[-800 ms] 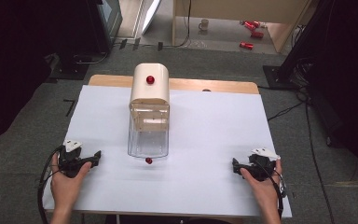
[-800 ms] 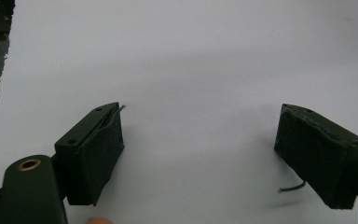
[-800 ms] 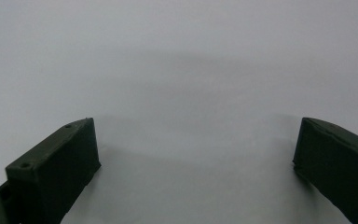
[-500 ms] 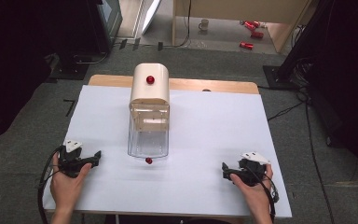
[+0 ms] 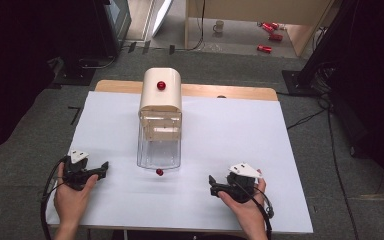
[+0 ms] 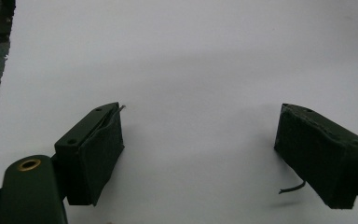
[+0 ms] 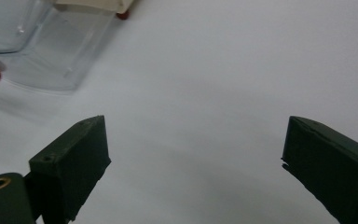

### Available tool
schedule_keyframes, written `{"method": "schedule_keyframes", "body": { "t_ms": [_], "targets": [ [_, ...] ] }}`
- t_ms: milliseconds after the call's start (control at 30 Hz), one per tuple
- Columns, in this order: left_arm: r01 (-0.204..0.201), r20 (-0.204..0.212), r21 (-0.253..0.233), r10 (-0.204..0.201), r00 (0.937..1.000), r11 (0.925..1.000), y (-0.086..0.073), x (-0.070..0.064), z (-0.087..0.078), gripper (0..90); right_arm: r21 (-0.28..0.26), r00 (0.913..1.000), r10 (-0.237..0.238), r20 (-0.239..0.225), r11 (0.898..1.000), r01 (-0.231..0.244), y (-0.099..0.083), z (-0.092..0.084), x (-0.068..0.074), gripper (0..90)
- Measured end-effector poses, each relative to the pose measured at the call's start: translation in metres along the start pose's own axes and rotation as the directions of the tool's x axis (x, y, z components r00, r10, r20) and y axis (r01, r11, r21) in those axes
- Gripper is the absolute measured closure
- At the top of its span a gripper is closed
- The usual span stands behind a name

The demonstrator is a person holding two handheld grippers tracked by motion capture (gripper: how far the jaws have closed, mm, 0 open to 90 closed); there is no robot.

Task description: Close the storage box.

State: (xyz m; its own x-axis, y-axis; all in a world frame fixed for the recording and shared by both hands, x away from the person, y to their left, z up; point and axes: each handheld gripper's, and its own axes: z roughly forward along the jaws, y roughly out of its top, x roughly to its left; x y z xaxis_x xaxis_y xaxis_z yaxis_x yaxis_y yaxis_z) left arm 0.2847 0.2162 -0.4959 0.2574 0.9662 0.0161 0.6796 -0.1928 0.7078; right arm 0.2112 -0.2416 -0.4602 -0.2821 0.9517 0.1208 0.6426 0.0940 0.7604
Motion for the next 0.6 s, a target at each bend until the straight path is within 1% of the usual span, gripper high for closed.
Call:
{"method": "schedule_keyframes", "body": {
  "t_ms": [100, 200, 233, 333, 400, 433, 600],
  "targets": [
    [0.0, 0.0, 0.0, 0.0, 1.0, 1.0, 0.0, 0.0, 0.0, 15.1, -0.004, 0.9997, -0.008, -0.021, 1.0, 0.008, 0.004, 0.004, 0.013, 7.7],
    [0.001, 0.0, 0.0, -0.001, 1.0, 1.0, 0.0, 0.0, 0.0, 15.1, -0.017, 0.9989, -0.023, -0.041, 1.0, 0.022, 0.007, 0.005, 0.025, 13.2],
    [0.001, 0.0, 0.0, -0.001, 1.0, 1.0, 0.0, 0.0, 0.0, 15.1, -0.018, 0.9984, -0.027, -0.05, 0.999, 0.026, 0.008, 0.006, 0.029, 13.3],
    [0.001, 0.0, 0.0, -0.001, 1.0, 1.0, 0.0, 0.0, 0.0, 15.1, -0.023, 0.9955, -0.058, -0.076, 0.998, 0.056, 0.012, 0.008, 0.043, 13.6],
    [0.002, 0.001, 0.001, -0.002, 1.0, 1.0, 0.0, 0.0, 0.0, 15.1, -0.034, 0.9941, -0.072, -0.08, 0.997, 0.07, 0.015, 0.008, 0.052, 14.6],
    [0.002, 0.001, 0.001, -0.002, 1.0, 1.0, 0.0, 0.0, 0.0, 15.1, -0.04, 0.9937, -0.076, -0.083, 0.997, 0.073, 0.015, 0.008, 0.054, 15.0],
    [0.002, 0.001, 0.0, -0.002, 1.0, 1.0, 0.0, 0.0, 0.0, 15.1, -0.051, 0.9887, -0.084, -0.124, 0.996, 0.078, 0.019, 0.008, 0.072, 17.2]
  ]
}}
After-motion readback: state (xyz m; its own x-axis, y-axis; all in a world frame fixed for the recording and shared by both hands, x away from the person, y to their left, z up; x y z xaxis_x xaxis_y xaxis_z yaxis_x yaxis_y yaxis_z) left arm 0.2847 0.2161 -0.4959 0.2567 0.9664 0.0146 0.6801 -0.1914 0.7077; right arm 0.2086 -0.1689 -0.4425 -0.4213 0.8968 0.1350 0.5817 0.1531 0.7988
